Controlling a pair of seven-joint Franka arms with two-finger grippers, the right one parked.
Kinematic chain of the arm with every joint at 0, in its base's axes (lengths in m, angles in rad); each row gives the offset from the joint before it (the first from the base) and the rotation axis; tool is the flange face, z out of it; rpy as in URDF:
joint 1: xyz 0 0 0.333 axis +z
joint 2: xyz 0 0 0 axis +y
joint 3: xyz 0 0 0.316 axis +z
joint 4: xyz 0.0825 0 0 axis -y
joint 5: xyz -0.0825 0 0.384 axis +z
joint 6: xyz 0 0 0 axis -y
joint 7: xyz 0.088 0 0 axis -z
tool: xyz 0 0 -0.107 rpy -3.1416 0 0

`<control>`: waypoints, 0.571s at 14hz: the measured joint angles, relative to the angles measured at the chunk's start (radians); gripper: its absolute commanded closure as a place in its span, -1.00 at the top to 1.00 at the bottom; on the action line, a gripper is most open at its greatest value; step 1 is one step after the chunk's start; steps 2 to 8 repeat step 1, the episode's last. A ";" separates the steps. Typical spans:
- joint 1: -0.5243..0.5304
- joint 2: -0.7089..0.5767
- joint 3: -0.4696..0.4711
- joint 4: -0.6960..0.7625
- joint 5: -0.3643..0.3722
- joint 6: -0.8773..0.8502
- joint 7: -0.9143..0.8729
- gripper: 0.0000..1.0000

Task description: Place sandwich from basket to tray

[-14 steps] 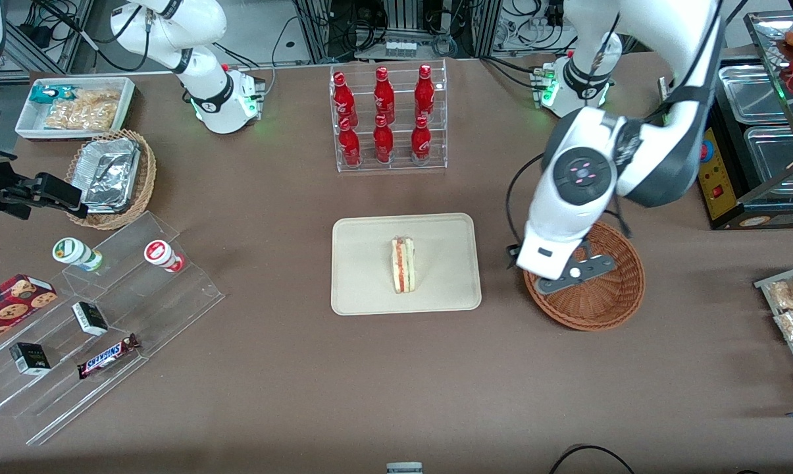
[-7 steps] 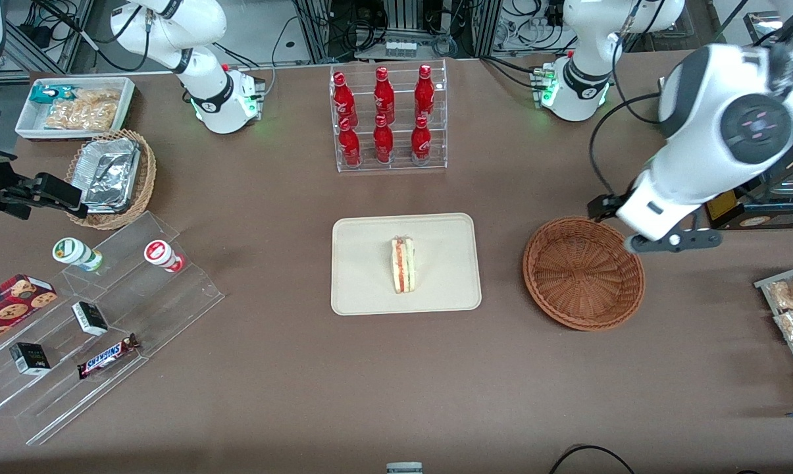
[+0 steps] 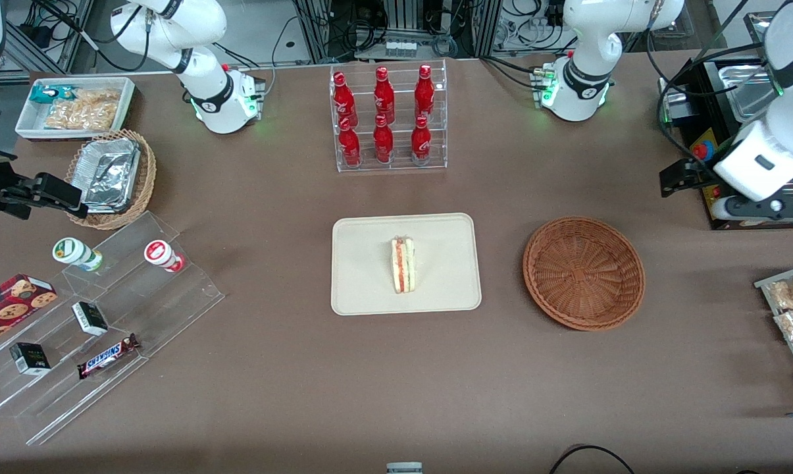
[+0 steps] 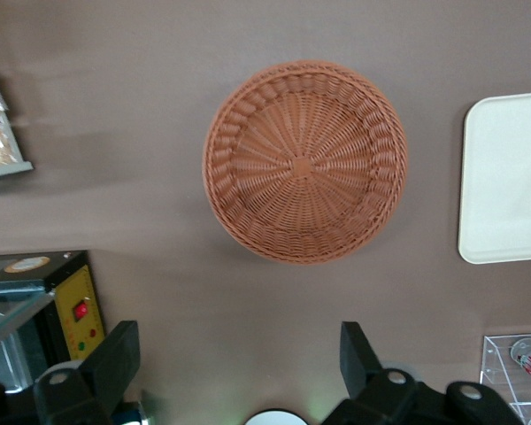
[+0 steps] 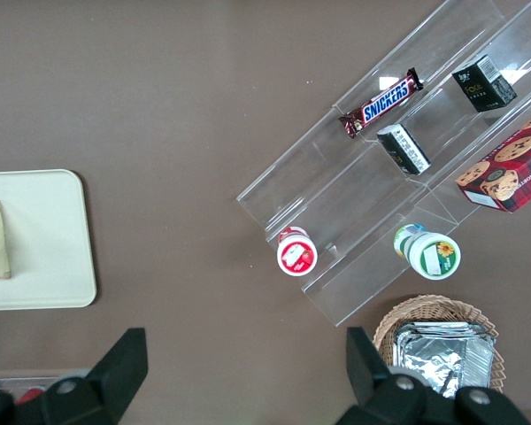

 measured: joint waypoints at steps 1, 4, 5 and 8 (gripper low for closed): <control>0.000 -0.002 0.011 0.006 -0.005 0.000 0.017 1.00; 0.000 -0.002 0.011 0.006 -0.005 0.000 0.017 1.00; 0.000 -0.002 0.011 0.006 -0.005 0.000 0.017 1.00; 0.000 -0.002 0.011 0.006 -0.005 0.000 0.017 1.00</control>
